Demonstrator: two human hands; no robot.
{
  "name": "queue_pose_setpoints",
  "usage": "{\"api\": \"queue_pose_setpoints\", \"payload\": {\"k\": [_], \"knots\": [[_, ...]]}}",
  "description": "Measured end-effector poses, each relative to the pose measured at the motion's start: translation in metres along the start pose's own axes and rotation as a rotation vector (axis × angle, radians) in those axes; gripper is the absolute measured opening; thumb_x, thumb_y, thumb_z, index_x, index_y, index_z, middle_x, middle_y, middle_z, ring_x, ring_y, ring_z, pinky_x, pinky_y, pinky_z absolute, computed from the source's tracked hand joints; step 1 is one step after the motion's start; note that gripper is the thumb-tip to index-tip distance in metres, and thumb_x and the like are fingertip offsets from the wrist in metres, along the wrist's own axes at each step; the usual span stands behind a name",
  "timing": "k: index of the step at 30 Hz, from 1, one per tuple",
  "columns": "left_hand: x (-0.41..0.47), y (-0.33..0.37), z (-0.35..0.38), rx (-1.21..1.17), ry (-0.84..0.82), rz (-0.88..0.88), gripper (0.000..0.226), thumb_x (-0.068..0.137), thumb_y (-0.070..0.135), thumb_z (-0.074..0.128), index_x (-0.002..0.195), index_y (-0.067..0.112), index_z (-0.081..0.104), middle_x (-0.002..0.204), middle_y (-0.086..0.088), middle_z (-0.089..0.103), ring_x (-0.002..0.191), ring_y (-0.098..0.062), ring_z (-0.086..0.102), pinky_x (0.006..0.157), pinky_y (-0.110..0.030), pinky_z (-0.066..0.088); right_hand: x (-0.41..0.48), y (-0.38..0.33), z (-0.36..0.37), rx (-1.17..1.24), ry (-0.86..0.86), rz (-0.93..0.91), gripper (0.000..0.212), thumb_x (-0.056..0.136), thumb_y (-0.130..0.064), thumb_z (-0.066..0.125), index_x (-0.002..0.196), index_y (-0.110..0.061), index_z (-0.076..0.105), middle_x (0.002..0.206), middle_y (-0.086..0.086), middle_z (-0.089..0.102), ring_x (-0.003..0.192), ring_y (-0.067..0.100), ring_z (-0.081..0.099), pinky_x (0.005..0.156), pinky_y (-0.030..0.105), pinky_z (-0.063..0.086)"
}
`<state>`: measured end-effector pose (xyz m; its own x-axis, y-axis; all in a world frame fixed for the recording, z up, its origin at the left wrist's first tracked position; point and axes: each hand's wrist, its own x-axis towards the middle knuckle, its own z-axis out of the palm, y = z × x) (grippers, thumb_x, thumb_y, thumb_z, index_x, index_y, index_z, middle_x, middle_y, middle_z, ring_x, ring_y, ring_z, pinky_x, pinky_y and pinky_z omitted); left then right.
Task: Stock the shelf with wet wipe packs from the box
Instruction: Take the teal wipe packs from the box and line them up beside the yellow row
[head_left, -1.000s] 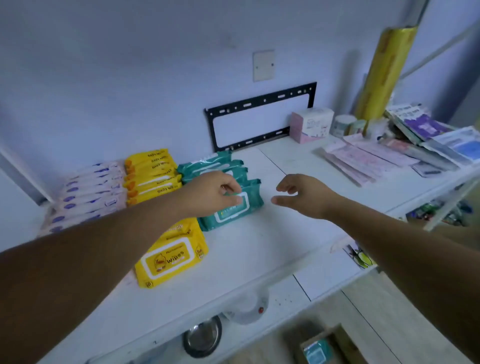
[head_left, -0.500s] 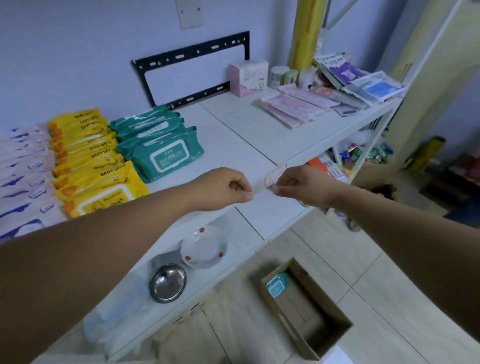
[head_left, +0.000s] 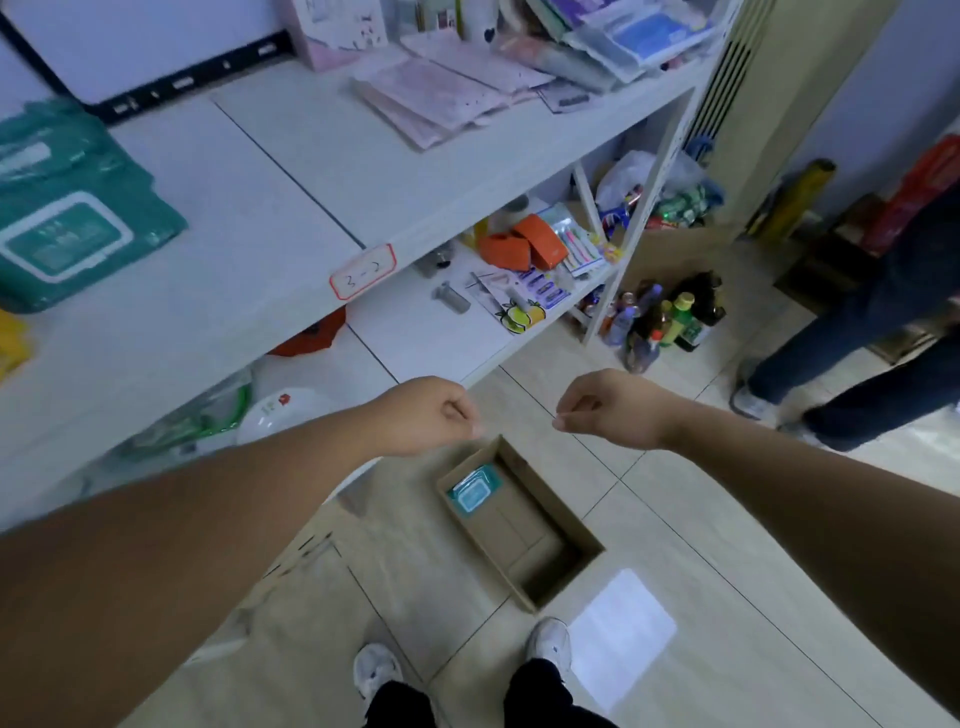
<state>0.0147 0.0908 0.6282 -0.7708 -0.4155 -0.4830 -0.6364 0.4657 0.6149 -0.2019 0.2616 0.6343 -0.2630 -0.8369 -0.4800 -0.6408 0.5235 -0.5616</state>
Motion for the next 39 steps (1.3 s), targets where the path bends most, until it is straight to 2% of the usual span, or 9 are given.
{"api": "queue_pose_setpoints", "payload": {"k": [4, 10, 16, 20, 25, 29, 33, 36, 39], "knots": [[0.024, -0.014, 0.05, -0.023, -0.054, -0.084, 0.015, 0.086, 0.042, 0.072, 0.095, 0.031, 0.072, 0.097, 0.015, 0.071, 0.098, 0.003, 0.063, 0.078, -0.022, 0.05, 0.012, 0.05, 0.021, 0.088, -0.062, 0.059, 0.026, 0.089, -0.042, 0.073, 0.1, -0.019, 0.074, 0.098, -0.005, 0.073, 0.093, 0.015, 0.067, 0.082, 0.026, 0.051], [0.069, -0.065, 0.112, -0.05, -0.125, -0.216, 0.01, 0.084, 0.038, 0.076, 0.084, 0.029, 0.071, 0.086, 0.01, 0.074, 0.083, -0.005, 0.069, 0.084, -0.034, 0.056, 0.049, 0.11, 0.076, 0.221, -0.149, 0.142, 0.022, 0.09, -0.037, 0.073, 0.101, -0.018, 0.074, 0.102, -0.004, 0.07, 0.099, 0.017, 0.064, 0.092, 0.031, 0.051], [0.147, -0.143, 0.173, -0.066, -0.15, -0.29, 0.014, 0.079, 0.041, 0.079, 0.084, 0.032, 0.071, 0.085, 0.01, 0.074, 0.083, -0.006, 0.07, 0.086, -0.041, 0.059, 0.113, 0.17, 0.142, 0.368, -0.141, 0.244, 0.011, 0.09, -0.034, 0.072, 0.096, -0.025, 0.075, 0.098, -0.013, 0.068, 0.095, 0.01, 0.061, 0.076, 0.017, 0.043], [0.206, -0.192, 0.222, -0.047, -0.163, -0.342, 0.034, 0.083, 0.04, 0.077, 0.109, 0.019, 0.071, 0.102, 0.003, 0.072, 0.094, -0.014, 0.067, 0.085, -0.03, 0.054, 0.16, 0.211, 0.195, 0.466, -0.13, 0.31, 0.009, 0.089, -0.033, 0.074, 0.08, -0.03, 0.072, 0.081, -0.017, 0.068, 0.084, 0.008, 0.063, 0.078, 0.022, 0.044], [0.281, -0.261, 0.293, -0.027, -0.227, -0.36, 0.039, 0.08, 0.047, 0.074, 0.09, 0.011, 0.064, 0.084, -0.014, 0.065, 0.082, -0.02, 0.068, 0.072, -0.035, 0.052, 0.213, 0.262, 0.271, 0.576, -0.125, 0.389, 0.016, 0.089, -0.037, 0.074, 0.081, -0.024, 0.074, 0.076, -0.008, 0.071, 0.071, 0.008, 0.061, 0.076, 0.027, 0.049], [0.337, -0.313, 0.349, 0.033, -0.215, -0.385, 0.059, 0.08, 0.043, 0.077, 0.109, -0.005, 0.06, 0.098, -0.03, 0.058, 0.091, -0.039, 0.064, 0.067, -0.037, 0.051, 0.249, 0.306, 0.329, 0.594, -0.161, 0.414, 0.029, 0.086, -0.045, 0.074, 0.088, -0.016, 0.074, 0.081, 0.009, 0.073, 0.068, 0.012, 0.06, 0.079, 0.037, 0.055], [0.385, -0.361, 0.392, 0.15, -0.189, -0.384, 0.059, 0.074, 0.055, 0.078, 0.113, 0.014, 0.062, 0.108, -0.005, 0.065, 0.091, -0.023, 0.061, 0.079, -0.03, 0.049, 0.281, 0.349, 0.377, 0.587, -0.169, 0.451, 0.021, 0.08, -0.055, 0.074, 0.085, -0.034, 0.075, 0.082, -0.003, 0.076, 0.075, 0.013, 0.07, 0.08, 0.038, 0.058], [0.416, -0.4, 0.414, 0.185, -0.147, -0.416, 0.07, 0.059, 0.07, 0.074, 0.113, 0.029, 0.059, 0.107, 0.005, 0.067, 0.092, -0.02, 0.066, 0.087, -0.04, 0.056, 0.305, 0.371, 0.405, 0.602, -0.174, 0.469, 0.021, 0.084, -0.047, 0.076, 0.089, -0.027, 0.076, 0.09, -0.001, 0.076, 0.091, 0.019, 0.072, 0.078, 0.032, 0.055], [0.439, -0.43, 0.432, 0.113, -0.114, -0.465, 0.069, 0.063, 0.047, 0.088, 0.121, 0.022, 0.06, 0.113, -0.001, 0.069, 0.103, -0.023, 0.068, 0.09, -0.044, 0.058, 0.328, 0.387, 0.428, 0.596, -0.2, 0.48, 0.022, 0.087, -0.041, 0.075, 0.098, -0.021, 0.074, 0.097, -0.003, 0.074, 0.092, 0.013, 0.069, 0.067, 0.013, 0.047]]}}
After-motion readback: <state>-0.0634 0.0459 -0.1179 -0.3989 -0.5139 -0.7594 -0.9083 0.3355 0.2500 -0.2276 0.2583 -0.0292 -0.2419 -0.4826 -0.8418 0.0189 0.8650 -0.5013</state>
